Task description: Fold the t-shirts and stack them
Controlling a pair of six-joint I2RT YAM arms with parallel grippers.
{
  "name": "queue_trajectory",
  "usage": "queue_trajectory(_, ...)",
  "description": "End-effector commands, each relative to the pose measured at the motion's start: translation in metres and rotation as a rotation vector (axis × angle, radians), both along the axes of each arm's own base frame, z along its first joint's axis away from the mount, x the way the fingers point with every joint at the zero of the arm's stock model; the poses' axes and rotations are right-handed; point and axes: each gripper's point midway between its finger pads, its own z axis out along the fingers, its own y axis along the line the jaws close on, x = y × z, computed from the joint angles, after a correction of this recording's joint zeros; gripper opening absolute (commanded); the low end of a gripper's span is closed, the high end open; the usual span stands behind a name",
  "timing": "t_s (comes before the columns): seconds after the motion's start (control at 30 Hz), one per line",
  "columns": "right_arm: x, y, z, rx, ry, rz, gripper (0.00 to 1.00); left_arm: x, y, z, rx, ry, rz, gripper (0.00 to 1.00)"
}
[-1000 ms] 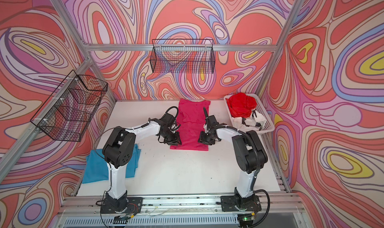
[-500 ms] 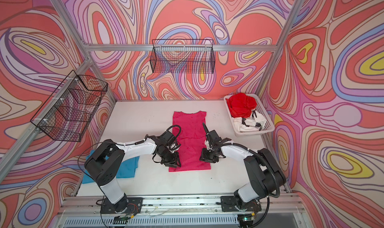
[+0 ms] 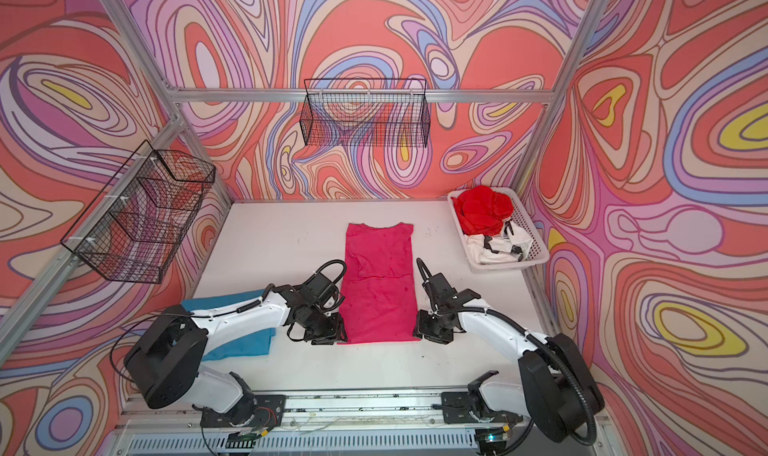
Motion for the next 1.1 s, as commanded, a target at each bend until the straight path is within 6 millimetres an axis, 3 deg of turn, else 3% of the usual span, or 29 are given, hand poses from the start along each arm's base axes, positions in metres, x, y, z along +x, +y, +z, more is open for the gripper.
queue_trajectory(0.0,0.004,0.005,-0.005,0.030,-0.022,-0.010,0.52,0.005,0.012,-0.012,0.046,-0.046,0.060,0.47)
queue_trajectory(0.37,-0.001,0.005,-0.019,0.037,-0.006,0.000,0.46,0.009,0.009,-0.021,0.039,-0.062,0.081,0.43)
queue_trajectory(0.87,-0.006,0.004,-0.028,0.035,0.011,-0.003,0.15,-0.011,0.015,-0.037,0.110,0.001,0.042,0.27)
queue_trajectory(0.93,-0.006,0.004,-0.029,0.036,0.014,-0.001,0.08,-0.011,0.017,-0.039,0.128,0.006,0.041,0.21)
queue_trajectory(1.0,-0.007,0.004,-0.028,0.037,0.014,0.002,0.01,-0.010,0.018,-0.039,0.143,0.007,0.035,0.01)
queue_trajectory(1.07,-0.006,0.005,-0.025,0.041,0.010,0.005,0.00,-0.008,0.016,-0.035,0.139,0.004,0.033,0.00)
